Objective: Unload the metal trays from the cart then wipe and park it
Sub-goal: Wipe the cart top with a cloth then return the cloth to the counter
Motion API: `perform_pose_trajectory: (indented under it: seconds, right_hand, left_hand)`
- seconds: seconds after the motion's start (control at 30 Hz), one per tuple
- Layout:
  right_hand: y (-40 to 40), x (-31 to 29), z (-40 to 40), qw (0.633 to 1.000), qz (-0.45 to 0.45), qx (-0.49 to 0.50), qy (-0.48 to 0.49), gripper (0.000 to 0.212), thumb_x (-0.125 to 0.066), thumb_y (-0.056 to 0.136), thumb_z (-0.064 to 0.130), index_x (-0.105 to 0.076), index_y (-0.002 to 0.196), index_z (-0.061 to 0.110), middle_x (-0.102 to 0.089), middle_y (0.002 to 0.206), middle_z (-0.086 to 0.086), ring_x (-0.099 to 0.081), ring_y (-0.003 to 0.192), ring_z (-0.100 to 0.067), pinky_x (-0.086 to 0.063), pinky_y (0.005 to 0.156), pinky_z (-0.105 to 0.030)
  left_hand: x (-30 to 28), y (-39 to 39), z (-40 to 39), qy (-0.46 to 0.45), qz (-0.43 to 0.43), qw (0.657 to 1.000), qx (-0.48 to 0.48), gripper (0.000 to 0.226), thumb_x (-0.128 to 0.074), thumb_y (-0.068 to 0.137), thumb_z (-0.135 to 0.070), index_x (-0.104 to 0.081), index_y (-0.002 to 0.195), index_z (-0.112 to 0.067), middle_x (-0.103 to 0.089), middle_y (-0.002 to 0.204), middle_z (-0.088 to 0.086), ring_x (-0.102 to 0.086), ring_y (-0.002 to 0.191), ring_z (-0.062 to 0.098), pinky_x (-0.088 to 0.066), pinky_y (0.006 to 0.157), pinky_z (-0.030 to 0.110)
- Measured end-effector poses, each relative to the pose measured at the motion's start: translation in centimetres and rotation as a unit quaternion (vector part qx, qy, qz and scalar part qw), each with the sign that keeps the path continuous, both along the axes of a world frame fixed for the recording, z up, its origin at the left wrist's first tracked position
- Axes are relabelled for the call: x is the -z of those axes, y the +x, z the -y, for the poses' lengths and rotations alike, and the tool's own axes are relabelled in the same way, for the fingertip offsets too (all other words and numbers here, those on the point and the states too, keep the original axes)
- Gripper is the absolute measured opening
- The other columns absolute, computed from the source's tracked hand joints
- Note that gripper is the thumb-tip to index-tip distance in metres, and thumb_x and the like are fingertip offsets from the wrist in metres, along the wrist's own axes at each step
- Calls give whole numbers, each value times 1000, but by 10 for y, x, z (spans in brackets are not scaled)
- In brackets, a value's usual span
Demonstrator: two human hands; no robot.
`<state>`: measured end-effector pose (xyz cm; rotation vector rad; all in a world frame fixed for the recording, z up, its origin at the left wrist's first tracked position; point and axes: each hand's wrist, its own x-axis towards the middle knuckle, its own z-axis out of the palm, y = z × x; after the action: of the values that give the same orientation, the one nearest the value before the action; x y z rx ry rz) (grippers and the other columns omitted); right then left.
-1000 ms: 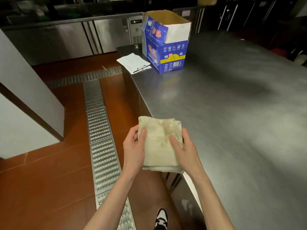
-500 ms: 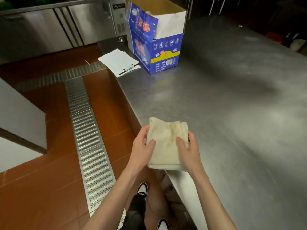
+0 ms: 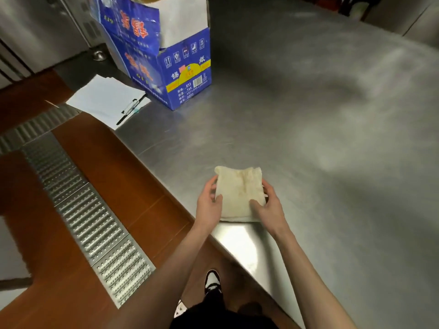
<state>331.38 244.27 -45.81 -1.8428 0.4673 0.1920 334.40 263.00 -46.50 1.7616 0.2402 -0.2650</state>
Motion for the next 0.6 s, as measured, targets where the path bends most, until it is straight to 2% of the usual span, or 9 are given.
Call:
perform_pose_trajectory:
  seconds: [0.13,0.23,0.33,0.43,0.5,0.6]
  right_hand:
    - [12,14,-7,999,-44,6,-26,76,-65,91,-4,-37,159,16,-54,148,-6,-54,133,-25,-46,114,-45]
    - [12,23,-11,996,-76,9,-56,71,-62,89,-6,-41,155,11,-54,142,-9,-51,134,-32,-44,109,-40]
    - [9,27,-15,994,-80,16,-69,66,-61,93,-2,-43,155,9,-53,148,-12,-52,133,-30,-42,107,-33]
    - [6,23,-18,995,-64,44,-63,58,-60,102,12,-42,157,11,-52,152,-11,-53,136,-27,-42,113,-37]
    - [1,16,-20,994,-49,77,-52,55,-56,108,24,-41,159,13,-52,154,-7,-53,137,-24,-42,115,-36]
    - [-6,3,-23,991,-7,122,-46,50,-47,111,38,-44,158,19,-55,150,3,-53,137,-15,-38,109,-27]
  left_hand:
    - [20,16,-1,13,-73,997,30,61,-49,102,12,-40,159,-11,-57,149,13,-63,129,31,-54,108,49]
    - [29,19,-5,13,-108,993,36,55,-48,104,6,-44,156,-13,-56,149,11,-64,126,32,-54,109,51]
    - [32,20,-9,15,-111,993,43,51,-47,107,1,-45,156,-12,-57,149,8,-66,122,31,-53,108,50]
    - [30,23,-13,26,-95,995,34,44,-50,110,-7,-48,154,-10,-58,148,9,-62,127,26,-51,110,40]
    - [23,24,-15,19,-72,997,28,41,-51,110,-11,-51,152,-9,-61,145,9,-60,127,22,-49,104,28]
    - [9,25,-19,15,-23,999,27,39,-50,112,-19,-55,150,-10,-62,142,2,-59,127,15,-43,95,8]
